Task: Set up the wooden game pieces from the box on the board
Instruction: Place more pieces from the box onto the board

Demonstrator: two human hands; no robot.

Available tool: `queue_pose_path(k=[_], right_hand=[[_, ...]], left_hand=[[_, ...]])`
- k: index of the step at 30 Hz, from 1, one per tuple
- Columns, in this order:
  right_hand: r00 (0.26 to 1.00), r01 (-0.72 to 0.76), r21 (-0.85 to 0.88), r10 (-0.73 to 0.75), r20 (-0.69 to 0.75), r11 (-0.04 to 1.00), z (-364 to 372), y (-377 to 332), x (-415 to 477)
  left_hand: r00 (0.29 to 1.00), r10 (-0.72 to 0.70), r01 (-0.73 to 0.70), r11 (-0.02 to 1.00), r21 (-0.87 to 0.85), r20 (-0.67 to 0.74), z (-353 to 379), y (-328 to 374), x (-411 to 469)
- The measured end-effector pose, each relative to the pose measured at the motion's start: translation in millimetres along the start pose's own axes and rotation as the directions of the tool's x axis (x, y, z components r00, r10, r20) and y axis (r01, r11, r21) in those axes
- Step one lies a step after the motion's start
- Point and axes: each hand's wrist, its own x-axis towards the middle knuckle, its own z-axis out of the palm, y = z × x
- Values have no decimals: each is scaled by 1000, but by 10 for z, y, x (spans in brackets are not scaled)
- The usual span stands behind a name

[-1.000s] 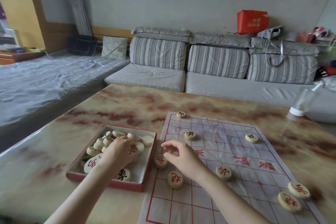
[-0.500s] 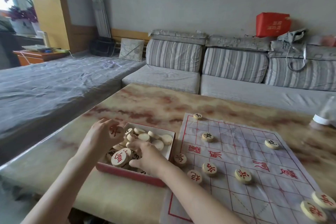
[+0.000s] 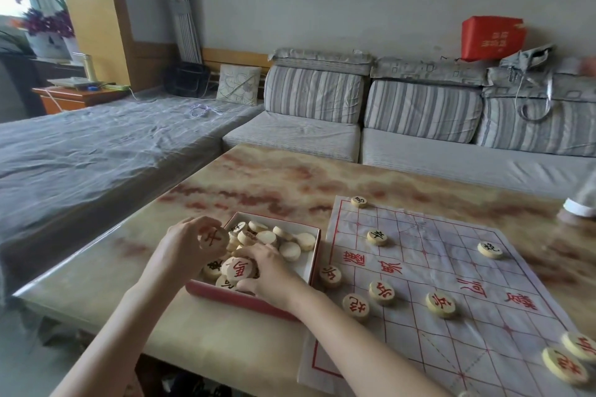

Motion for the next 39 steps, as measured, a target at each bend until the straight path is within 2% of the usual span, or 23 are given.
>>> queue_pose_path(k=[8,15,18,22,27,34,39], right_hand=[[991,-64,76,73,-116,995,-556,239,-559],[973,-116,104,134,-188,988,-881,419,-1341],[968,-153,125,175,-183,980,-812,495,-1649],[946,-185,122,211,-247,975,-493,612,-1906],[910,-236,168,278,-308,957,-187,688,-2062],[918,-186,-17,168,-360,982,-135,657,-2065],[923,-182,-66,147,-355,981,-99,680,-2044]], left_hand=[[998,39,-36,998,-53,44,151,317,-144],[981,147,-131,983,-128,127,347,757,-568],[968,186,-150,967,-206,167,442,826,-829],[951,229,-162,942,-294,208,572,874,-1152],[949,221,-136,930,-342,224,662,781,-1434],[968,173,-105,937,-333,182,628,665,-1637],[964,160,-84,943,-323,214,596,689,-1672]])
